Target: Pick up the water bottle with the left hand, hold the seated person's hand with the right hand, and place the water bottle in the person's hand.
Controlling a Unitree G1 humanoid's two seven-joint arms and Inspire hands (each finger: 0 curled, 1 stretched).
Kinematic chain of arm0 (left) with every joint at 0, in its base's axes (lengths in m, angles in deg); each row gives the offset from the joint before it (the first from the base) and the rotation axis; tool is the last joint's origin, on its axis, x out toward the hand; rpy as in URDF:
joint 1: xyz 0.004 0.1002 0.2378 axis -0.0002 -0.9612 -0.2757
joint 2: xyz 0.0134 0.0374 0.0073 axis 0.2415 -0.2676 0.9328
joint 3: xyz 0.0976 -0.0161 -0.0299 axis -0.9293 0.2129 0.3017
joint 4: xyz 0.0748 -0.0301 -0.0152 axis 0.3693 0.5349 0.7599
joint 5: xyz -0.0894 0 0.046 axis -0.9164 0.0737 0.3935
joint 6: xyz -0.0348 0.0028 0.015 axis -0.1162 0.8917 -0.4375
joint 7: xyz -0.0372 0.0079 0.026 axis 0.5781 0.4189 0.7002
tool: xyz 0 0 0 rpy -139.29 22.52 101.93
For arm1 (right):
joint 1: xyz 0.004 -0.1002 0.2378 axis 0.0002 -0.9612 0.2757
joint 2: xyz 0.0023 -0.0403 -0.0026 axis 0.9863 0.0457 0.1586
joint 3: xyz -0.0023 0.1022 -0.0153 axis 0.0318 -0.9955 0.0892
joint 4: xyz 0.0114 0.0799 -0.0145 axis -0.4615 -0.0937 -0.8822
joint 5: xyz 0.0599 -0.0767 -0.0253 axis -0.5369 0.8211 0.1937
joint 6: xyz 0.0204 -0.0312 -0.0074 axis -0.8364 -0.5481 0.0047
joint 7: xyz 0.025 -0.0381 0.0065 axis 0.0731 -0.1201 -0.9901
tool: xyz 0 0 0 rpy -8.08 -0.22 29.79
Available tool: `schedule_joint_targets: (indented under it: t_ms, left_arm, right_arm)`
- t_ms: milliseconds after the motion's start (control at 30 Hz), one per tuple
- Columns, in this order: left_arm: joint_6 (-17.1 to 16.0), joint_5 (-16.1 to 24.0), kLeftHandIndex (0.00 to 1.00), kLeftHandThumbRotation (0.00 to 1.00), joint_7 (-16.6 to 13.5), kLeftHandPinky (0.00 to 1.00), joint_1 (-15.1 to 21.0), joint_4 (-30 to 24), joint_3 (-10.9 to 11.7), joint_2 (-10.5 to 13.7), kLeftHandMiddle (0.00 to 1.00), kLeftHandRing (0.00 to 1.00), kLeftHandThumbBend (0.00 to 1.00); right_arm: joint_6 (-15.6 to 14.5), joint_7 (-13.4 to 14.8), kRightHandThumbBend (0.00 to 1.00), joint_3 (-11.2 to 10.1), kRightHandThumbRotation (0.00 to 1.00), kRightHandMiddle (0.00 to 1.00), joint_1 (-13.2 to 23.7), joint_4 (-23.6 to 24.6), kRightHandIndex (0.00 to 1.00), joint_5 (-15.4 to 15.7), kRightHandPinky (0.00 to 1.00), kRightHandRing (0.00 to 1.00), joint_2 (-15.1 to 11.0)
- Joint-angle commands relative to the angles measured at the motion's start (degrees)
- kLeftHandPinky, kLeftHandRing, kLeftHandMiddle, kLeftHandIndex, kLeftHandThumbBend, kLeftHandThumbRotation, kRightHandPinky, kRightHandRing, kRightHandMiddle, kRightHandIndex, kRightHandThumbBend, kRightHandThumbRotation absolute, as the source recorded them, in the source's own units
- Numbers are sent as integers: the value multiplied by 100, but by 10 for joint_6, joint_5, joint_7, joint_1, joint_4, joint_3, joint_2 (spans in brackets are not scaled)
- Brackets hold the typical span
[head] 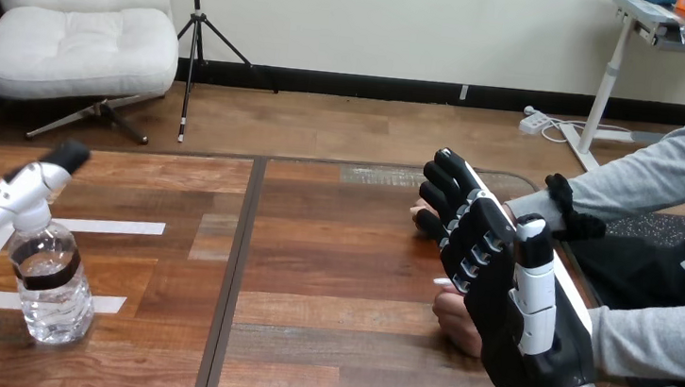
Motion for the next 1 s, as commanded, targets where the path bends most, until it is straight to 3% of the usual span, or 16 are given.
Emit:
schedule_joint_targets:
  t_ms: [0, 967]
  left_arm:
    - [7, 16, 100, 0, 12, 100, 1, -5, -18, 21, 100, 100, 100]
    - [18, 61, 100, 0, 3, 100, -18, 11, -37, 23, 100, 100, 100]
  right_arm:
    - [4, 3, 83, -5, 100, 98, 15, 24, 96, -1, 100, 100, -2]
    - [4, -1, 82, -5, 100, 97, 12, 27, 96, -3, 100, 100, -5]
